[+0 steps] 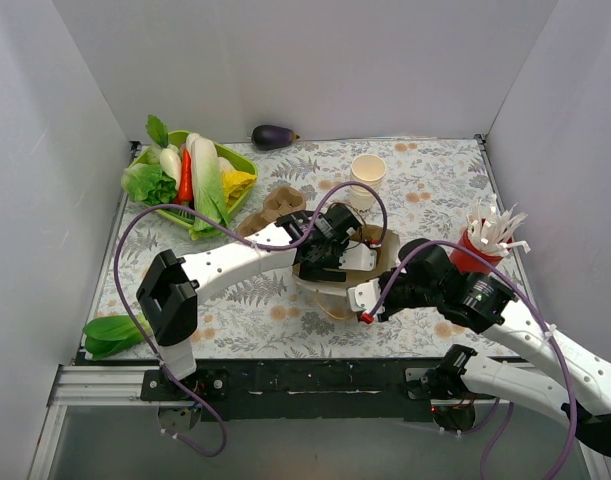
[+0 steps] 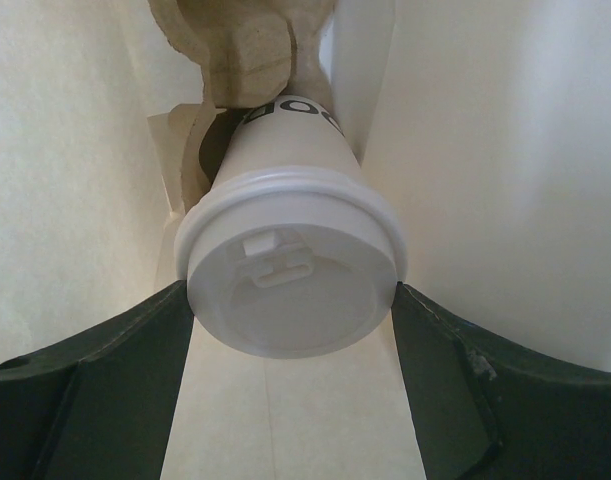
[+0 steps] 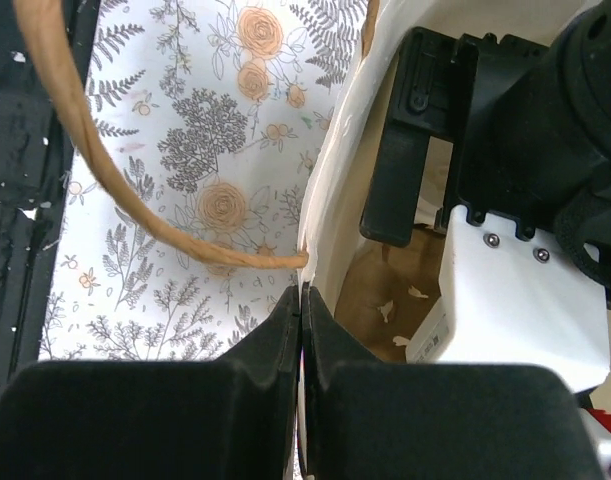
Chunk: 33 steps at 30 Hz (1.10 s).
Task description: Pack the takeout coffee
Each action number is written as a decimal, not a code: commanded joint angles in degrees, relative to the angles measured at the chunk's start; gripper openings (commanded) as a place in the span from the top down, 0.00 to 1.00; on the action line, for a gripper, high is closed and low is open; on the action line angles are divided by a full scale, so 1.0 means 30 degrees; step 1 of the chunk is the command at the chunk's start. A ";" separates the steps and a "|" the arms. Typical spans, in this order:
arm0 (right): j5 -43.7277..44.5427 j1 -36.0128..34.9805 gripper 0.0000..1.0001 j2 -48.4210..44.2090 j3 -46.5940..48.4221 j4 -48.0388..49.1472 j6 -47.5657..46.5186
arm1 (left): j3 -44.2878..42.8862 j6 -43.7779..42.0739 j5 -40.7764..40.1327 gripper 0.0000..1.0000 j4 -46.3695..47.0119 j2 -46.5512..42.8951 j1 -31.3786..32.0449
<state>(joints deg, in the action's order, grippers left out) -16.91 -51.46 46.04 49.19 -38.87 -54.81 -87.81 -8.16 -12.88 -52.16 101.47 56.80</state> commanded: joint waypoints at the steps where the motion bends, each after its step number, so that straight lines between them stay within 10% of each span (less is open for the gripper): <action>1: -0.1834 -0.0540 0.95 -0.0113 0.1065 -0.0109 0.0984 | 0.0557 -0.0032 -0.0100 1.00 0.0277 -0.1245 -0.0065; 13: -0.2480 -0.0571 0.89 0.0502 0.2236 0.0214 0.2419 | 0.2346 -0.0004 0.0750 1.00 0.0863 -0.2095 -0.0065; 22: -0.2187 -0.0571 0.59 0.0124 0.3964 -0.1425 0.2829 | 0.2873 0.0172 0.1657 1.00 0.0484 -0.3032 -0.0065; 33: 0.1648 -0.0541 0.54 -0.0201 0.8123 -0.1692 0.3677 | 0.3400 0.1022 0.2477 1.00 0.0687 -0.4408 -0.0357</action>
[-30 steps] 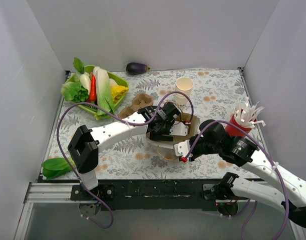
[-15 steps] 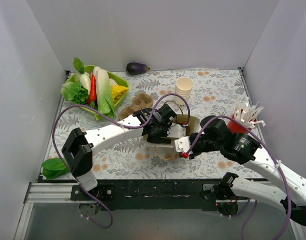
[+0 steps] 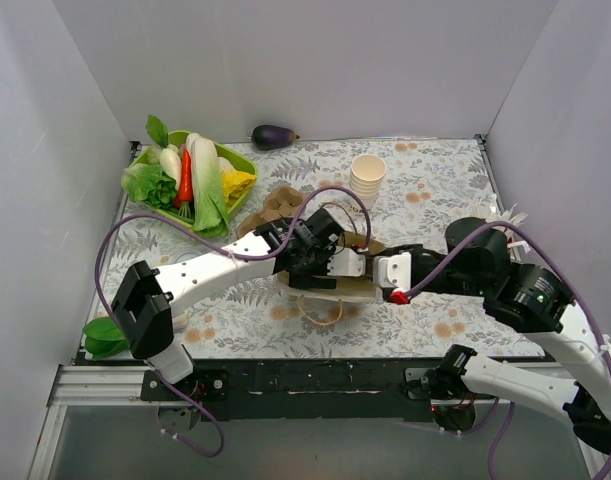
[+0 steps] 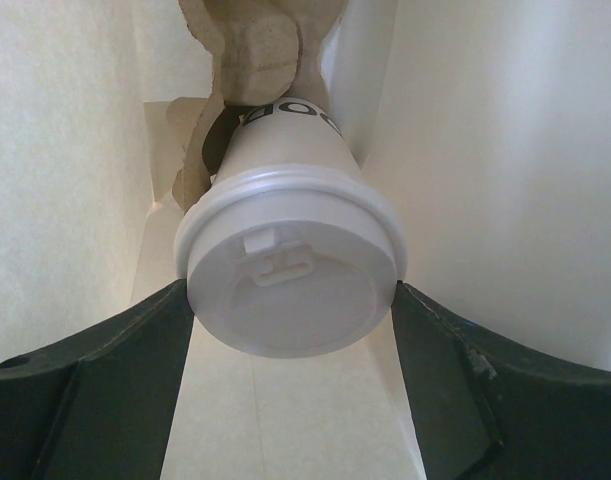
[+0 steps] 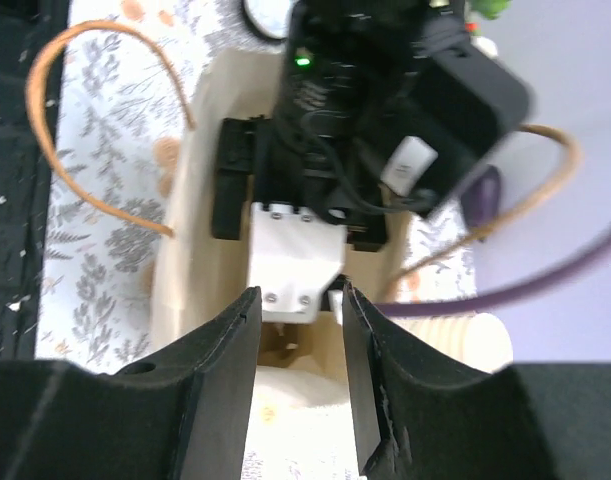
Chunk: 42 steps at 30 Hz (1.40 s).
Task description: Pack the takeout coffee
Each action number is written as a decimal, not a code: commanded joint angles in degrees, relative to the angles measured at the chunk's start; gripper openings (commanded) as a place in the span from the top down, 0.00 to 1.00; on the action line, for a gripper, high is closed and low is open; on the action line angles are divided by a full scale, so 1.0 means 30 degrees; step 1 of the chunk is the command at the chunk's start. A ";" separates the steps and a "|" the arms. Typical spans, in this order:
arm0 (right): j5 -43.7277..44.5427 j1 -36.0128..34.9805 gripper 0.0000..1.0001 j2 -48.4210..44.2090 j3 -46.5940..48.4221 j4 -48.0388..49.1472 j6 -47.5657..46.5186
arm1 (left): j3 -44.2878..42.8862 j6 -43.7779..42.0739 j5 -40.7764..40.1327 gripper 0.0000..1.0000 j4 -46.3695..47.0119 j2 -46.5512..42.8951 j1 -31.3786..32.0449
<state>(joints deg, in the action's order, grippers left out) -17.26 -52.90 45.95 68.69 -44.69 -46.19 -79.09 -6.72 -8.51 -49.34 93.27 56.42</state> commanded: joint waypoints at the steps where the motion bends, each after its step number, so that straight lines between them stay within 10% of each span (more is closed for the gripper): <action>1: 0.2058 -0.0060 0.54 0.0002 0.1771 0.0421 0.0953 | 0.0668 0.0541 0.1137 1.00 -0.0223 -0.1793 -0.0234; 9: 0.4552 0.1341 0.51 0.1115 0.1158 0.4550 0.4613 | 0.2922 -0.0395 0.0758 1.00 0.1914 -0.3169 -0.0439; 17: -0.0718 0.8807 0.54 0.3749 0.0250 0.6808 0.8099 | 0.3658 -0.0485 0.0464 1.00 0.3029 -0.3698 -0.0439; 42: -0.5818 1.1218 0.62 1.1516 -0.2942 0.7923 1.1822 | 0.4742 -0.0572 0.0203 1.00 0.3967 -0.5749 -0.0468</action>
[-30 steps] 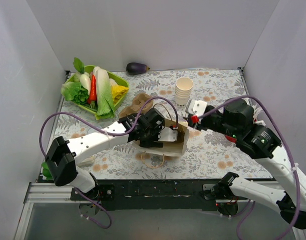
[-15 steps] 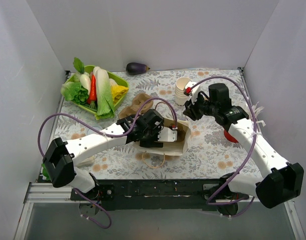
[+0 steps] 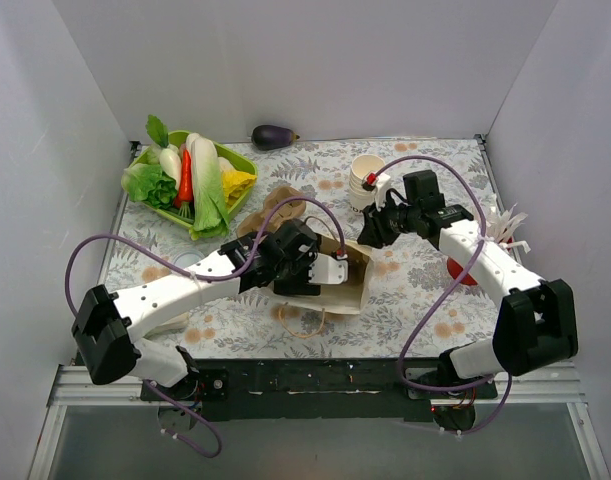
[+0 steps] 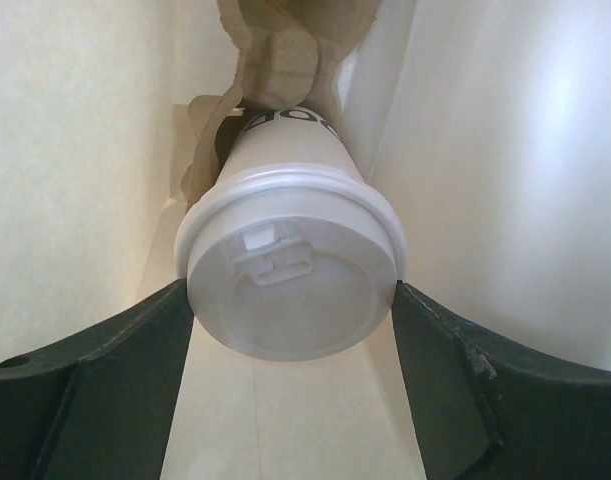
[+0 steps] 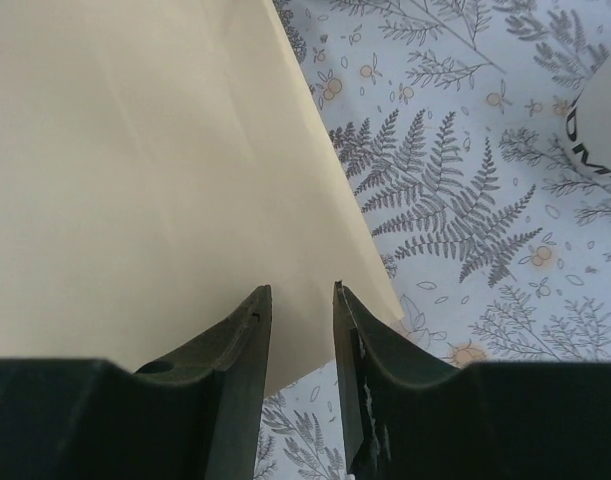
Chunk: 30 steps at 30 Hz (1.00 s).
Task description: Pack the takeout coffee
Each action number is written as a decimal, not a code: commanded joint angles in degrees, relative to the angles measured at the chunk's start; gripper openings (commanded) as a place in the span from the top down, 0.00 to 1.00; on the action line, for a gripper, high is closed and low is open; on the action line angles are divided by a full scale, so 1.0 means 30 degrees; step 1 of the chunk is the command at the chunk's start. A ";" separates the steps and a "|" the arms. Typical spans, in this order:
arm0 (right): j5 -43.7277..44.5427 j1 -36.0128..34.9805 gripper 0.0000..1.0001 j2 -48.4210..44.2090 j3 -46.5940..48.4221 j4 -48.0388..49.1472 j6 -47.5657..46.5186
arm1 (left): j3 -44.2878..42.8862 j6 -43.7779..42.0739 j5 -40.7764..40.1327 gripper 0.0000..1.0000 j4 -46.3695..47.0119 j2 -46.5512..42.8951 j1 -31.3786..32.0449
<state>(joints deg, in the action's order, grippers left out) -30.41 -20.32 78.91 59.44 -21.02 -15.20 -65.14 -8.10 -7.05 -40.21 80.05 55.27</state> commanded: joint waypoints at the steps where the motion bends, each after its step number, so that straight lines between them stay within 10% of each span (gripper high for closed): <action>1: -0.1637 0.0443 0.62 0.0589 0.0022 0.0061 0.1638 | 0.0094 -0.0142 -0.0316 1.00 0.1037 -0.1371 -0.0111; 30: -0.2723 0.1849 0.57 0.2551 -0.1269 -0.1225 0.2463 | 0.0564 -0.1402 -0.0317 1.00 0.4905 0.0356 -0.0082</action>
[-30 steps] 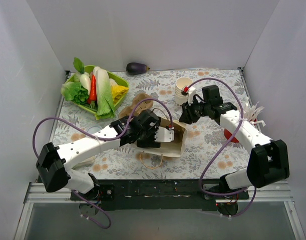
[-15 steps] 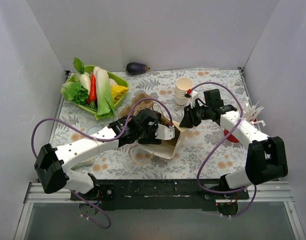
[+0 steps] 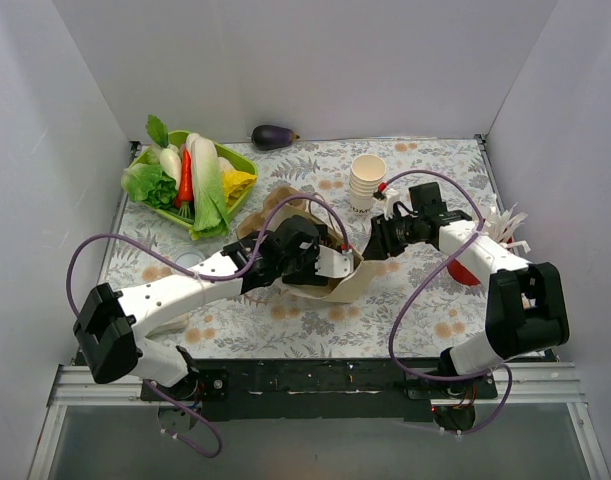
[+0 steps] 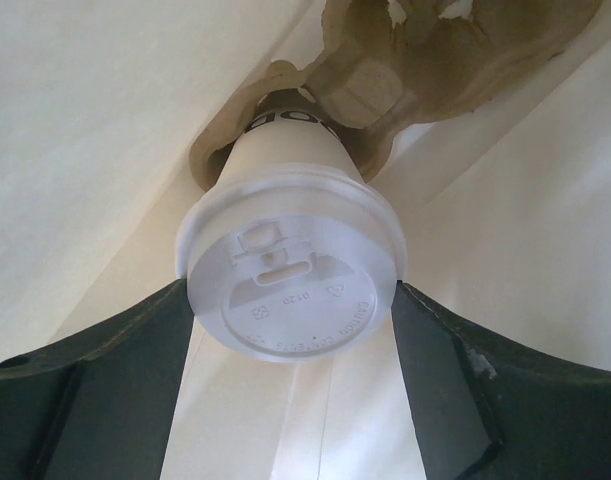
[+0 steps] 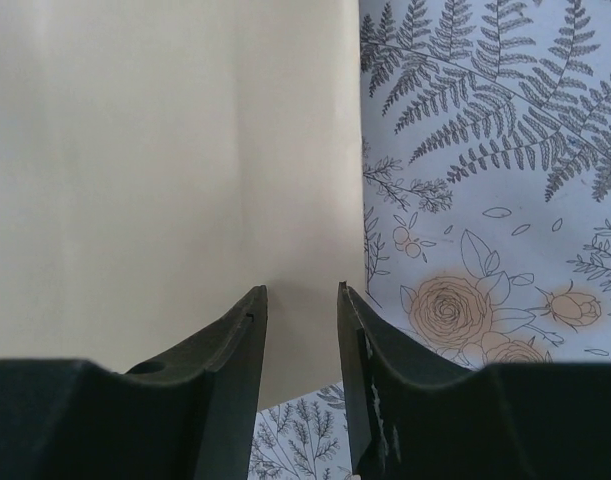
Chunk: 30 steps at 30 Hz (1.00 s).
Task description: Pack the takeout coffee
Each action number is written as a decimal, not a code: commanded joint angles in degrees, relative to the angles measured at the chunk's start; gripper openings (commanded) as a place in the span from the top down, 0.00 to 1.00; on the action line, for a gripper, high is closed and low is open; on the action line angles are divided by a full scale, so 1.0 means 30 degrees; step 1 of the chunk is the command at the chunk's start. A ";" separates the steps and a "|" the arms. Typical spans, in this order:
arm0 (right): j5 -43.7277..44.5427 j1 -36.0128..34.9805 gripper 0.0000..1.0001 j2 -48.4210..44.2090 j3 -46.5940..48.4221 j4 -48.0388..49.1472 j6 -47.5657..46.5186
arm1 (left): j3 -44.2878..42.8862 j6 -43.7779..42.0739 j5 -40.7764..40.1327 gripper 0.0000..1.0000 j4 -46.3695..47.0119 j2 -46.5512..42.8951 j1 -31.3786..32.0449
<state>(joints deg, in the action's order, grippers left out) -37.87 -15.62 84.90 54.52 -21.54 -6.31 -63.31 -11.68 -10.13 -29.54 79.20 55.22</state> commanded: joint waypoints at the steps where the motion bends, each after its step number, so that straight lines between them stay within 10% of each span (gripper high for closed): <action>1: -0.0152 0.0371 0.58 0.0643 0.0545 -0.1168 -0.0650 | -0.0165 -0.0178 0.0740 1.00 0.1379 0.0844 -0.0067; 30: -0.0299 0.2627 0.49 0.1613 0.5086 -0.7907 -0.8237 | -0.9773 0.3393 0.3348 1.00 -0.7696 0.7933 -0.0507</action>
<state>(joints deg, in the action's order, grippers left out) -38.74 -8.62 93.03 65.93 -41.95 -27.03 -87.66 -6.52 -3.40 -42.85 100.99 53.71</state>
